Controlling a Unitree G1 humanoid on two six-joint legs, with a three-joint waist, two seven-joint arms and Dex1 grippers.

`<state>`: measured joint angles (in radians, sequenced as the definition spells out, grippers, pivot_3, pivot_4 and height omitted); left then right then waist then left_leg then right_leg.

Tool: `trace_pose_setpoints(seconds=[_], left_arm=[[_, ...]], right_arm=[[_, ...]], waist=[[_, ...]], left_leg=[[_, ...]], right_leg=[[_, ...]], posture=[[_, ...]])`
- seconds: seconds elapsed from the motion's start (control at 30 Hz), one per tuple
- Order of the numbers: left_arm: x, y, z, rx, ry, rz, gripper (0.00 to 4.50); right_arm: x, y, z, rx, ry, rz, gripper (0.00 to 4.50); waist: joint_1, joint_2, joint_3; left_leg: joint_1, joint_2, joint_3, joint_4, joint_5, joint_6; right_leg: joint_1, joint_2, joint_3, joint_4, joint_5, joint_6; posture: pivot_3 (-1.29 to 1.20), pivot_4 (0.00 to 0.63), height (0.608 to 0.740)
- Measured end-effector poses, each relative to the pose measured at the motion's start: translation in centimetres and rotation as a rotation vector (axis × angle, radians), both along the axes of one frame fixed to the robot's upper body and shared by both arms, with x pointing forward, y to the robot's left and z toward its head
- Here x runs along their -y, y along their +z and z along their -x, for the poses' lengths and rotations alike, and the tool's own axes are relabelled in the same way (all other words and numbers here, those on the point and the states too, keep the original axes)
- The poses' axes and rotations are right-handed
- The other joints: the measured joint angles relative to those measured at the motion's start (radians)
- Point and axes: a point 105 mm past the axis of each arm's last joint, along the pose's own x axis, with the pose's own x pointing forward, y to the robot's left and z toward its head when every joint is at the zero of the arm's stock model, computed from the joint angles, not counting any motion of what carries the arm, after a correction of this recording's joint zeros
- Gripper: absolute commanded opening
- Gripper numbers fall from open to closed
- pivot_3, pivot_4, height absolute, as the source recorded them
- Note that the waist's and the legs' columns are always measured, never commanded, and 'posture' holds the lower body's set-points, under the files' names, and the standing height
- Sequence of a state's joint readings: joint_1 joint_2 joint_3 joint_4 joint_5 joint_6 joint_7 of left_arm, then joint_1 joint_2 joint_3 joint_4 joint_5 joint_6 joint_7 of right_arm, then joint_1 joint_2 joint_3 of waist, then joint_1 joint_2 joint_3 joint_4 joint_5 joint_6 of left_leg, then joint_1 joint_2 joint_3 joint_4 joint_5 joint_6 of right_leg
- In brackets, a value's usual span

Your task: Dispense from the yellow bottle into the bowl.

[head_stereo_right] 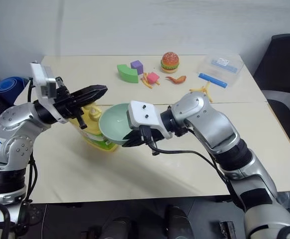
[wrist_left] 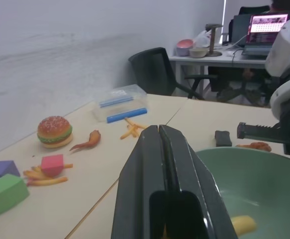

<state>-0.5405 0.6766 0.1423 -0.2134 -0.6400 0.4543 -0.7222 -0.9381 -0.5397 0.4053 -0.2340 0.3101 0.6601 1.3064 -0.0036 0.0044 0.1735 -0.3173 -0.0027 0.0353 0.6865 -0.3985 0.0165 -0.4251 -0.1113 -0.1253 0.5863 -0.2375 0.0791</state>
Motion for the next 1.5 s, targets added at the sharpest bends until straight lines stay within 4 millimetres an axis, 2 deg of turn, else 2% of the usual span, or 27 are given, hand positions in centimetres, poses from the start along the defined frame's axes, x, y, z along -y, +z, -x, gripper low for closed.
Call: trace_pose_setpoints(seconds=[0.17, 0.33, 0.47, 0.67, 0.73, 0.83, 0.93, 1.0, 1.07, 1.2, 1.23, 1.33, 1.37, 1.4, 1.5], left_arm=[[0.0, -0.5, 0.0, -0.036, 0.029, -0.011, 0.04], [-0.2, -1.3, -0.1, -0.061, 0.072, -0.006, 0.04], [-0.3, -2.1, -0.3, -0.08, 0.098, -0.002, 0.04], [-0.3, -2.1, -0.4, -0.077, 0.108, 0.025, 0.04], [-0.4, -1.6, 0.0, -0.046, 0.071, 0.081, 0.04], [-0.8, -1.1, 1.0, 0.008, -0.021, 0.094, 0.04], [-2.7, -1.0, 2.1, 0.045, -0.056, 0.027, 0.04], [-4.0, -1.2, 2.8, 0.044, -0.07, -0.03, 0.04], [-5.2, -2.0, 3.8, 0.011, -0.083, -0.081, 0.04], [-7.2, -5.1, 5.6, -0.123, -0.079, -0.139, 0.04], [-8.1, -6.3, 6.4, -0.167, -0.062, -0.16, 0.0], [-9.4, -9.7, 8.2, -0.287, -0.032, -0.209, 0.0], [-9.7, -10.6, 8.6, -0.315, -0.019, -0.221, 0.41], [-10.0, -11.0, 8.8, -0.322, -0.003, -0.232, 0.56], [-10.7, -12.4, 9.3, -0.314, 0.068, -0.255, 1.46]], right_arm=[[-0.2, 0.0, 0.0, 0.0, 0.002, -0.005, 0.0], [-0.5, 0.0, 0.2, -0.002, 0.009, -0.012, 0.0], [-0.7, -0.1, 0.2, -0.004, 0.016, -0.015, 0.0], [-0.7, -0.1, 0.2, -0.004, 0.016, -0.019, 0.0], [-0.3, -0.6, 0.1, -0.006, 0.004, -0.034, 0.0], [1.5, -2.8, -1.0, -0.028, -0.064, -0.028, 0.0], [3.9, -6.5, -3.0, -0.053, -0.178, -0.018, 0.0], [4.8, -8.3, -3.9, -0.046, -0.22, -0.02, 0.0], [5.2, -9.6, -5.0, 0.002, -0.24, -0.027, 0.0], [7.0, -12.3, -6.3, 0.038, -0.295, 0.019, 0.0], [7.1, -12.6, -6.4, 0.036, -0.301, 0.013, 0.61], [7.4, -12.8, -6.0, 0.037, -0.298, -0.015, 1.53], [7.5, -12.7, -5.8, 0.03, -0.305, -0.036, 2.0], [7.5, -12.5, -5.6, 0.032, -0.303, -0.053, 2.27], [8.4, -11.3, -4.3, 0.06, -0.304, -0.121, 3.29]], waist=[[-0.001, 0.002, -0.001], [-0.001, 0.01, -0.007], [-0.002, 0.013, -0.009], [-0.001, 0.015, -0.01], [-0.001, 0.014, -0.01], [0.002, 0.01, -0.008], [-0.001, 0.006, -0.005], [-0.009, 0.006, -0.004], [-0.023, 0.005, -0.003], [-0.028, 0.005, 0.003], [-0.032, 0.006, 0.003], [-0.029, 0.006, 0.003], [-0.024, 0.005, 0.004], [-0.021, 0.005, 0.004], [-0.006, 0.005, 0.004]], left_leg=[[0.002, 0.0, 0.0, 0.0, 0.0, 0.0], [0.005, 0.0, 0.0, 0.0, 0.0, 0.0], [0.018, 0.001, 0.0, -0.004, -0.001, -0.001], [0.019, 0.001, 0.0, -0.004, -0.002, -0.002], [0.017, 0.001, 0.0, -0.004, -0.002, -0.002], [0.013, 0.001, -0.001, -0.004, -0.002, -0.002], [0.009, 0.001, -0.001, -0.004, -0.002, -0.002], [0.007, 0.001, 0.0, -0.004, -0.002, -0.001], [0.007, 0.002, 0.0, -0.004, -0.002, -0.002], [0.007, 0.003, 0.0, -0.004, -0.002, -0.002], [0.005, 0.004, 0.0, -0.004, -0.002, -0.002], [0.0, 0.004, -0.001, -0.003, -0.002, -0.002], [-0.001, 0.004, -0.001, -0.003, -0.002, -0.002], [-0.001, 0.004, -0.002, -0.002, -0.002, -0.002], [-0.001, 0.002, -0.002, -0.002, -0.002, -0.001]], right_leg=[[0.001, -0.001, 0.002, 0.001, 0.0, 0.0], [0.004, -0.001, 0.008, 0.0, 0.0, 0.0], [0.014, -0.001, 0.009, -0.002, -0.001, -0.001], [0.015, -0.001, 0.01, -0.002, -0.001, -0.001], [0.014, -0.001, 0.009, -0.002, -0.001, -0.001], [0.011, -0.001, 0.008, -0.003, -0.001, -0.001], [0.008, 0.0, 0.007, -0.005, -0.001, -0.001], [0.007, 0.001, 0.006, -0.005, -0.001, -0.001], [0.007, 0.001, 0.006, -0.005, -0.001, -0.001], [0.006, 0.001, 0.007, -0.005, -0.001, -0.002], [0.005, 0.001, 0.008, -0.005, -0.002, -0.002], [0.0, 0.001, 0.007, -0.004, -0.002, -0.003], [0.0, 0.001, 0.007, -0.004, -0.002, -0.003], [0.0, 0.0, 0.006, -0.004, -0.002, -0.003], [0.0, -0.003, 0.006, -0.005, -0.002, -0.002]], posture=[[0.0, 0.15, 0.74], [0.0, 0.15, 0.74], [0.0, 0.15, 0.74], [0.0, 0.15, 0.74], [0.0, 0.15, 0.74], [0.0, 0.15, 0.74], [0.0, 0.15, 0.74], [0.0, 0.15, 0.74], [0.0, 0.15, 0.74], [0.0, 0.15, 0.74], [0.0, 0.15, 0.74], [0.0, 0.15, 0.74], [0.0, 0.15, 0.74], [0.0, 0.15, 0.74], [0.0, 0.15, 0.74]])
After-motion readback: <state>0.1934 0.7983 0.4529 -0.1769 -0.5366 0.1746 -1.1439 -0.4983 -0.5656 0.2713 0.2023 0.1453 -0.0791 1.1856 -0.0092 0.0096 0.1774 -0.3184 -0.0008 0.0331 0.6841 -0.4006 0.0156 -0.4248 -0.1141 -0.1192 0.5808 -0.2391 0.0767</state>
